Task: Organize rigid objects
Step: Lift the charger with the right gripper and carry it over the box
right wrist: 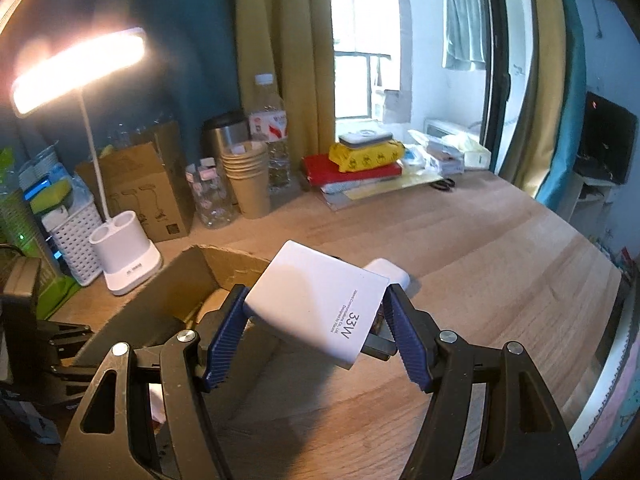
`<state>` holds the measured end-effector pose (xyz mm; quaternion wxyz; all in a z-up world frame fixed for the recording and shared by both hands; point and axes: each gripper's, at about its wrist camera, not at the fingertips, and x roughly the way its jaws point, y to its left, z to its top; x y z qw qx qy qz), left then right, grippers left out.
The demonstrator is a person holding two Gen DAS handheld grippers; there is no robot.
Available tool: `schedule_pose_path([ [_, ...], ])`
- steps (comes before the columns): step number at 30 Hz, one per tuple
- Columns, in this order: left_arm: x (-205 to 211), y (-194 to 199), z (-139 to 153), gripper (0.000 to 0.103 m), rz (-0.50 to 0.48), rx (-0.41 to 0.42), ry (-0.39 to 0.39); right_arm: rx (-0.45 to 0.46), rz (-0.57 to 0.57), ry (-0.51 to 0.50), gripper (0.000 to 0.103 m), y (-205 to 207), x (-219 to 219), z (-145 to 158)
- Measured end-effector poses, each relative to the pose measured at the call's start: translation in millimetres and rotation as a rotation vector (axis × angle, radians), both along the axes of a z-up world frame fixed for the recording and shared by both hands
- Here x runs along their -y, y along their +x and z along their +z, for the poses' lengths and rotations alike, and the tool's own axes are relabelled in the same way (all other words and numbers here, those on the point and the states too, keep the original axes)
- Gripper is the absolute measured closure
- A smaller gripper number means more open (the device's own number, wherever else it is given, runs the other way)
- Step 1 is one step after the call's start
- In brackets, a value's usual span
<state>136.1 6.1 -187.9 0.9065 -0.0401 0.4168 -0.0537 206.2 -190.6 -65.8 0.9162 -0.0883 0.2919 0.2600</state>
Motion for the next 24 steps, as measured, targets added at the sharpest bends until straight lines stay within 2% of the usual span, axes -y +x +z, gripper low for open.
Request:
schedule_pose_path([
  [24, 0.0, 0.0, 0.0, 0.082, 0.000, 0.000, 0.000, 0.013, 0.172, -0.046, 0.031, -17.8, -68.9, -9.3],
])
